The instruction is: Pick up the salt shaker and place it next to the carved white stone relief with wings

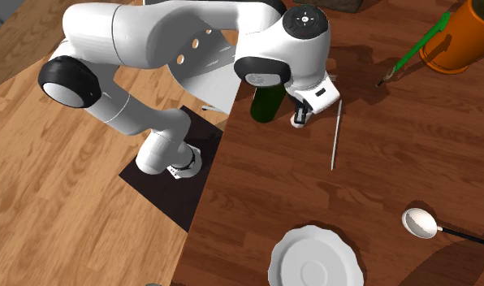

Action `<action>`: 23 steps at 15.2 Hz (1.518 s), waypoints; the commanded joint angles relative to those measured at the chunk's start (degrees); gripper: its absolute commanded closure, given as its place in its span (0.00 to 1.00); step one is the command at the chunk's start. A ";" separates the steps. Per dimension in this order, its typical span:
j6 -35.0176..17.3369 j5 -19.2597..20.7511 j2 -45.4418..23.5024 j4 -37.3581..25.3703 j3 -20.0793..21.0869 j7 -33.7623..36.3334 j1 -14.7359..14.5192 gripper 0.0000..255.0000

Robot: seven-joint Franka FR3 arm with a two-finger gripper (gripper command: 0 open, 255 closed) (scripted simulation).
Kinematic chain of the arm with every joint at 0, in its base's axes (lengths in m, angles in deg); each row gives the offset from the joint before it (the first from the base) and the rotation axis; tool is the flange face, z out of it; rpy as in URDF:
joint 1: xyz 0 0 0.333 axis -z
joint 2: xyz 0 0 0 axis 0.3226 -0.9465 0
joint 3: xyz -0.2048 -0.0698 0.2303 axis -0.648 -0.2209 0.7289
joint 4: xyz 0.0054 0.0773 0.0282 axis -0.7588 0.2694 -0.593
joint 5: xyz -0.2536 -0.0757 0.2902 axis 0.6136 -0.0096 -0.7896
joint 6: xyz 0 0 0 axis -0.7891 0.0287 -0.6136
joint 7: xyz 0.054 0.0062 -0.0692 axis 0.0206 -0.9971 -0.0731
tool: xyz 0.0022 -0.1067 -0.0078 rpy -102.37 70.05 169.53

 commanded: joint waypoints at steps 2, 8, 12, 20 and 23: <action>2.13 0.36 -0.38 -2.54 -0.15 0.44 0.16 1.00; 6.49 1.10 -1.50 -8.03 -0.57 1.13 0.56 1.00; 9.40 1.60 -2.49 -11.93 -0.76 1.63 0.83 1.00; 15.27 2.62 -5.11 -20.43 -0.92 2.78 1.37 1.00; 17.53 3.03 -6.32 -23.89 -0.89 3.27 1.57 1.00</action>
